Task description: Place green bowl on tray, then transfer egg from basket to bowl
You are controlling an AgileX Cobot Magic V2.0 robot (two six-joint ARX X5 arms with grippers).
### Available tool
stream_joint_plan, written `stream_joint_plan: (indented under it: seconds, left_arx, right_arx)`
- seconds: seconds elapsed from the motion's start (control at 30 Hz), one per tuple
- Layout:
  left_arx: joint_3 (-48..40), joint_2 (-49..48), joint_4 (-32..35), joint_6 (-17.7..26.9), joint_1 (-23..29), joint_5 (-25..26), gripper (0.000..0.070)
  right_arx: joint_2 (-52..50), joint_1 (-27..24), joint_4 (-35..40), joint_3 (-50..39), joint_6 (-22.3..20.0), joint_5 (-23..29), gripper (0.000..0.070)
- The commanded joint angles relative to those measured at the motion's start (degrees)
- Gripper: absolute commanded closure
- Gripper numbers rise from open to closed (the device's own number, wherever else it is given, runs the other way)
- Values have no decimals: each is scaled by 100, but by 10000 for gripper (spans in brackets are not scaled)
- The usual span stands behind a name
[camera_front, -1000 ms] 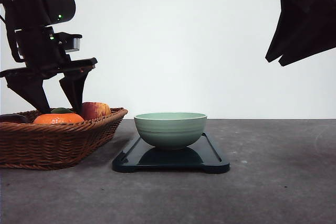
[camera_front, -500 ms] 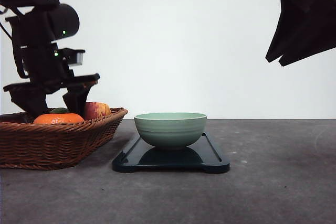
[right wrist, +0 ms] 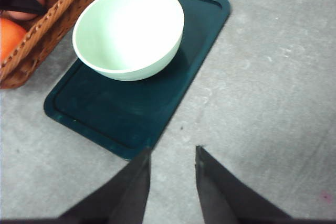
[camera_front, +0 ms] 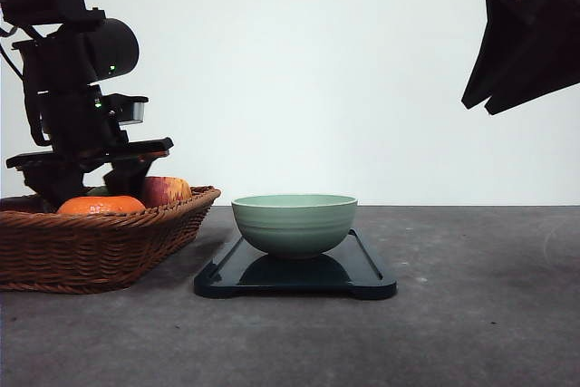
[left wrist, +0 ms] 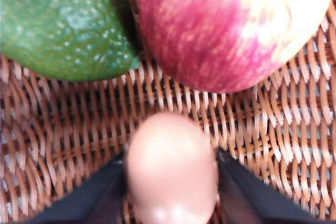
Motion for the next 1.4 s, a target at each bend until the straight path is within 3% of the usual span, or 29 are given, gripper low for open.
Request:
stream_joint_plan:
  seconds: [0.0,0.33,0.87,1.1,1.37]
  left_arx:
    - [127,111,17,72,0,-23,536]
    - [284,70,-298,-31,-2,-23,541]
    - [1535,-468,-2004,-7,-27,-18,542]
    - [1874,-1004,-1644,-12,-286,65,542]
    - [1875,-1280,-526,-167,-784,810,542]
  right_arx:
    - [37,42,59,24,63,58,536]
    - [37,39,58,24,61,96,536]
    - [37,42,58,24,61,96,536]
    - [37,42,56,24,61,93,536]
    - [37,42,58,24,59,93,536]
